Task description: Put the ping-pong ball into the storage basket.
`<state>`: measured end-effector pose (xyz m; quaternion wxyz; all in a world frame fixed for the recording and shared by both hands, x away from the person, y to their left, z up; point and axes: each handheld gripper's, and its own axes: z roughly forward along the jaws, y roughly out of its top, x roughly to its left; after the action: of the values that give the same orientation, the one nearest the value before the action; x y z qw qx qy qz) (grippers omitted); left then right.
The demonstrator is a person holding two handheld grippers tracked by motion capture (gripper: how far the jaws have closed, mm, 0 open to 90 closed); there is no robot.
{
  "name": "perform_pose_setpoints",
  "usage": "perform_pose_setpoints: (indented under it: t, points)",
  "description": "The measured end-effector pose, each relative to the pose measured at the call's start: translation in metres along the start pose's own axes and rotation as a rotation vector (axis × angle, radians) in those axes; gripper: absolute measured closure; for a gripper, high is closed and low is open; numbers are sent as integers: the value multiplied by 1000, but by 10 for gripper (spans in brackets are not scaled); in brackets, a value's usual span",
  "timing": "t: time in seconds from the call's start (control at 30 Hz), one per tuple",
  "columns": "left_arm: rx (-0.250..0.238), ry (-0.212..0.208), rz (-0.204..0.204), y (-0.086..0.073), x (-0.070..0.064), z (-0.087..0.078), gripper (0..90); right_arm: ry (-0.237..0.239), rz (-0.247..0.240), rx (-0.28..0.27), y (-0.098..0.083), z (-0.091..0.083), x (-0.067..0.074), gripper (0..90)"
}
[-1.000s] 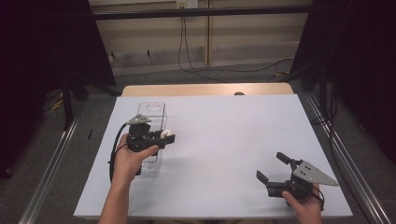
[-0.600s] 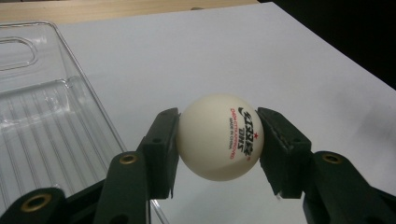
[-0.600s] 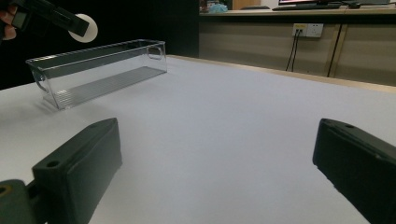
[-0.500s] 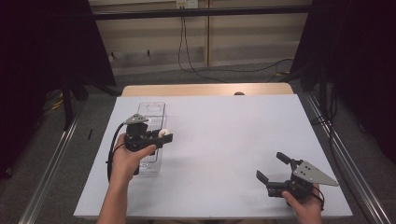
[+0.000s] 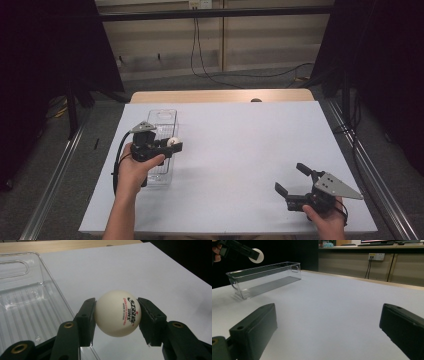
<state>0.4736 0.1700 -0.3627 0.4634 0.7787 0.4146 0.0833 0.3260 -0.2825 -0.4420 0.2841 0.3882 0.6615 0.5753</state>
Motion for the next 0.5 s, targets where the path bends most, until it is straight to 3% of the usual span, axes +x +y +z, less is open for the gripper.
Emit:
perform_pose_setpoints:
  t: [0.5]
  points:
    - [-18,19,-7,-1,7,-7,510,2,0,1,0,0,0,10]
